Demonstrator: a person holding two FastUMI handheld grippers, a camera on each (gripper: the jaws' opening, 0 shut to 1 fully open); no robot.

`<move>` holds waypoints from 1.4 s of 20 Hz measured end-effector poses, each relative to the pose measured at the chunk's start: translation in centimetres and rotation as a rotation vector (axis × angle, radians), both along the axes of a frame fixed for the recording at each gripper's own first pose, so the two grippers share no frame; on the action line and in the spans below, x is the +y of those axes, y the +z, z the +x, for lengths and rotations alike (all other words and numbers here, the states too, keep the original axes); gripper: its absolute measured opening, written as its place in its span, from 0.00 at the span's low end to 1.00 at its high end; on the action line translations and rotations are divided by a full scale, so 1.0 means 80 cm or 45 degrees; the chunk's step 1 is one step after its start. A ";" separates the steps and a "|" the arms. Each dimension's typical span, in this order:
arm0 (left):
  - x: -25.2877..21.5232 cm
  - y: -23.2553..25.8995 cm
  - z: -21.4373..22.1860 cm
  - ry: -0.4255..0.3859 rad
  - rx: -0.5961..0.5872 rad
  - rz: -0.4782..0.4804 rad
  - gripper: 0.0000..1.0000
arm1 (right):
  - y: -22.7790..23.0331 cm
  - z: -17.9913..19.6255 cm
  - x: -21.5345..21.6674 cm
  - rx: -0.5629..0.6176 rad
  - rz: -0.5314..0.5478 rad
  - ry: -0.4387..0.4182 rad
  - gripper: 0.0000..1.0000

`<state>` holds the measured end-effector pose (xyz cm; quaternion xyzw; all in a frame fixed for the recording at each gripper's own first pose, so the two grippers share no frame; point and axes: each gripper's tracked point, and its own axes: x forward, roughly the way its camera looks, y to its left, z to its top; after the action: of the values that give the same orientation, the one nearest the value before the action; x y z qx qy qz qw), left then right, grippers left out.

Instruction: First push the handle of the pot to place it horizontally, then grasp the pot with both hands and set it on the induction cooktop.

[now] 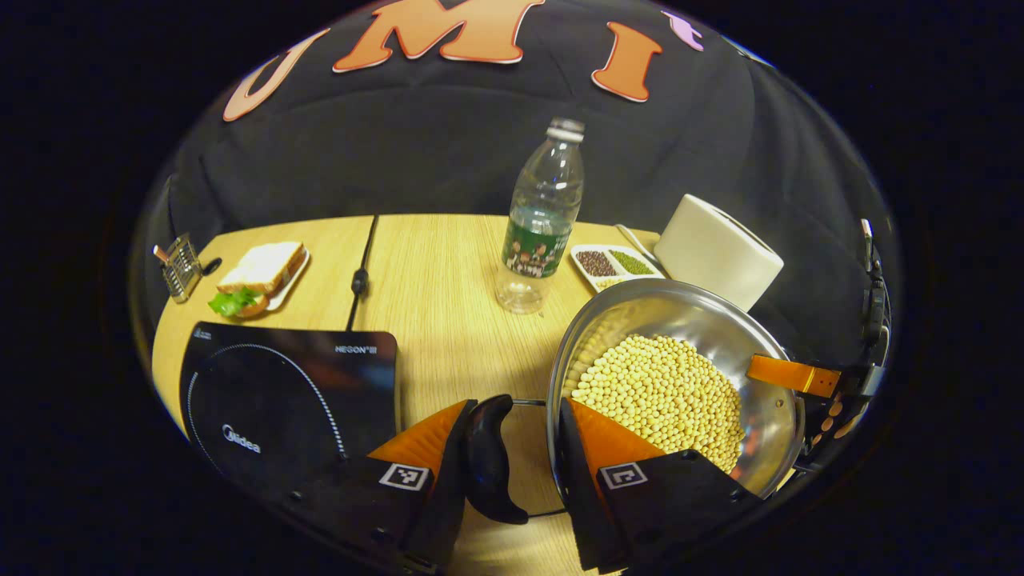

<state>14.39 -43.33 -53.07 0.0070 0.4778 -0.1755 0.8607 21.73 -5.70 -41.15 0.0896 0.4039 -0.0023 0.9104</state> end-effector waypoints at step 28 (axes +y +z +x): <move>0.342 0.158 -0.009 0.195 -0.107 0.077 0.62 | 0.090 -0.095 0.315 -0.016 0.124 0.206 0.59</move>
<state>13.66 -16.01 -40.43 0.0038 0.4455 -0.0940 0.8903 14.12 19.49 -33.96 0.1008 0.4035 0.0912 0.9048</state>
